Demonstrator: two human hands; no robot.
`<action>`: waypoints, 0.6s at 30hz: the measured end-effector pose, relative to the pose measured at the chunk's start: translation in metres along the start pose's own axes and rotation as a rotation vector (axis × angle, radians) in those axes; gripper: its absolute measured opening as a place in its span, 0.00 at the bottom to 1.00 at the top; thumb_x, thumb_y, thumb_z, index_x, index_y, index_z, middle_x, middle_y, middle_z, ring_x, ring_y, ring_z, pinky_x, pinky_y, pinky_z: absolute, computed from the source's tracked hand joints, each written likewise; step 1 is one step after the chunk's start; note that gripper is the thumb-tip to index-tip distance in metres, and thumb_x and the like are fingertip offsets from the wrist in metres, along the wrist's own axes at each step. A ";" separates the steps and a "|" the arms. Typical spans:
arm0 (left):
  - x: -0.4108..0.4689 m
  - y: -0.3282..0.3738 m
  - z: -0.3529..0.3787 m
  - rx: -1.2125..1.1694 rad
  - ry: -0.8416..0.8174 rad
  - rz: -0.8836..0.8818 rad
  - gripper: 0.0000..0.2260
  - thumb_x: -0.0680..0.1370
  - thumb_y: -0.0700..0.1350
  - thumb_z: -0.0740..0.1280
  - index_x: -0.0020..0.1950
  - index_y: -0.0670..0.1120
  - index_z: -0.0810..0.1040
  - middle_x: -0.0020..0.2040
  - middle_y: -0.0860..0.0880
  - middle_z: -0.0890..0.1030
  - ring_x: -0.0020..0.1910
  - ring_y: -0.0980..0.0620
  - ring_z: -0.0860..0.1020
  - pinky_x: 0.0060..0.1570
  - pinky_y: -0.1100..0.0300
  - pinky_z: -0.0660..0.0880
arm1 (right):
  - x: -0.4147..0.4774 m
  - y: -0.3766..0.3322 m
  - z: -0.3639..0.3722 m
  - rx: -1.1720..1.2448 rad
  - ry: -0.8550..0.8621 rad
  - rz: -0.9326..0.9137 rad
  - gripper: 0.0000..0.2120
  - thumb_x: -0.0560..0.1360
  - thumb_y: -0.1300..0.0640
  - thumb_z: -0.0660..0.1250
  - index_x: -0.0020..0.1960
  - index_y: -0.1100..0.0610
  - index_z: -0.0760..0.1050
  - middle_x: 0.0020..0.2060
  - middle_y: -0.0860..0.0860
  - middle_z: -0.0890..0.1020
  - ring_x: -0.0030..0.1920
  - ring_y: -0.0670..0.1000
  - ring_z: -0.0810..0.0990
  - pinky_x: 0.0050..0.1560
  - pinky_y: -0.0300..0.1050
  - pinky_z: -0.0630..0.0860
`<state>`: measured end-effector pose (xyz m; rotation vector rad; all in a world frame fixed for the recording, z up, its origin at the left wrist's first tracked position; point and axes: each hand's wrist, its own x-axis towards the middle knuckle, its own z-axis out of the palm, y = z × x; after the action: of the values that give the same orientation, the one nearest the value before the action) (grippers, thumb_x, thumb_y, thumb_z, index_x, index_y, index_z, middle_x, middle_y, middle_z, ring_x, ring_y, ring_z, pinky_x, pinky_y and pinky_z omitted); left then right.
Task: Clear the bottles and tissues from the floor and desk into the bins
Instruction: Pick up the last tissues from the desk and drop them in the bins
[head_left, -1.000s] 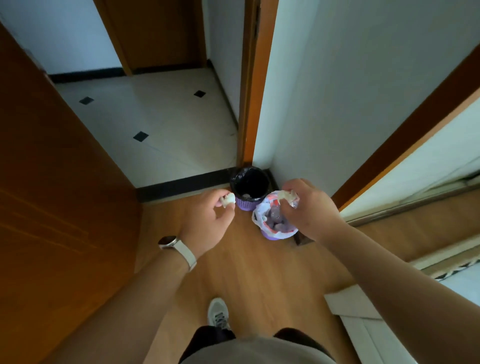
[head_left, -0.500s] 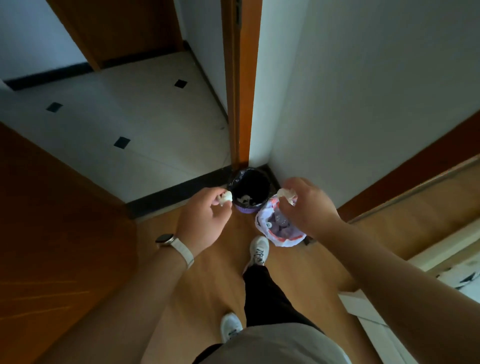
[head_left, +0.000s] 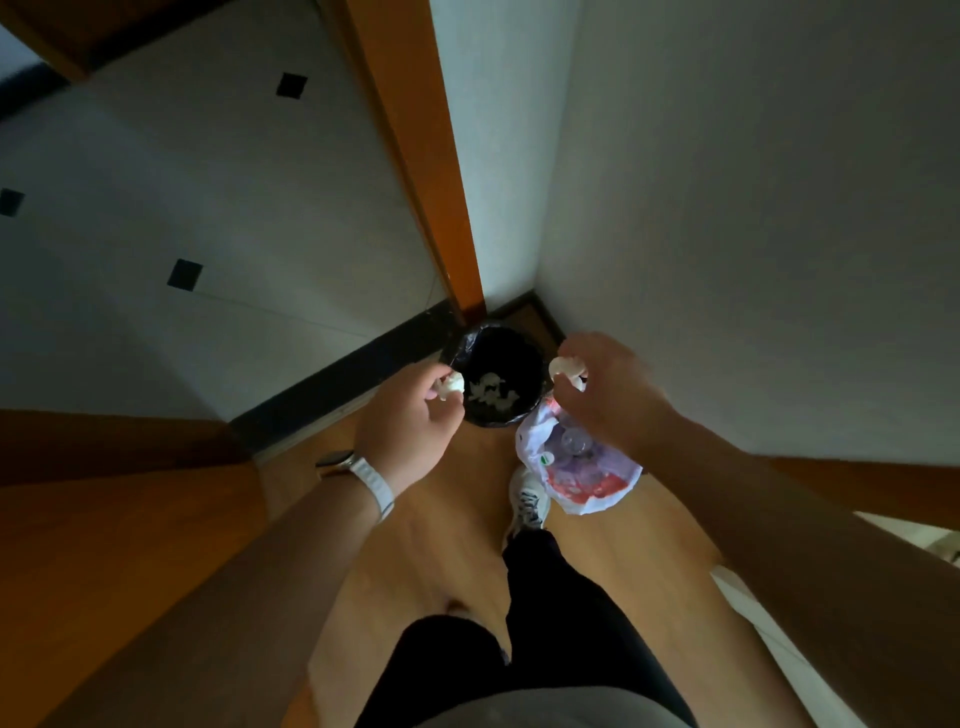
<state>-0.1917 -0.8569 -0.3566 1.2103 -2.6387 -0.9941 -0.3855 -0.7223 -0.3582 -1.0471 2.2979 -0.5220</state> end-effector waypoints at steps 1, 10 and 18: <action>0.013 -0.004 0.007 0.005 -0.018 -0.008 0.11 0.76 0.47 0.68 0.58 0.48 0.78 0.48 0.58 0.76 0.47 0.58 0.75 0.40 0.70 0.68 | 0.012 0.005 0.003 -0.007 -0.007 0.013 0.12 0.76 0.51 0.65 0.60 0.47 0.73 0.55 0.46 0.77 0.49 0.47 0.73 0.45 0.39 0.67; 0.090 -0.081 0.077 0.118 -0.169 -0.055 0.10 0.76 0.47 0.68 0.56 0.49 0.78 0.48 0.54 0.79 0.46 0.54 0.77 0.35 0.64 0.69 | 0.085 0.047 0.089 0.045 -0.088 0.146 0.13 0.75 0.54 0.65 0.59 0.54 0.74 0.53 0.50 0.78 0.52 0.52 0.76 0.51 0.46 0.74; 0.162 -0.188 0.183 0.148 -0.313 -0.064 0.07 0.76 0.46 0.68 0.54 0.51 0.78 0.44 0.57 0.76 0.44 0.53 0.78 0.33 0.63 0.69 | 0.151 0.097 0.206 0.038 -0.037 0.264 0.11 0.76 0.55 0.65 0.58 0.50 0.73 0.52 0.47 0.77 0.47 0.49 0.76 0.42 0.41 0.68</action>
<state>-0.2379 -0.9645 -0.6422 1.2690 -2.9770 -1.0969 -0.3922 -0.8030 -0.6191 -0.7138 2.3372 -0.4330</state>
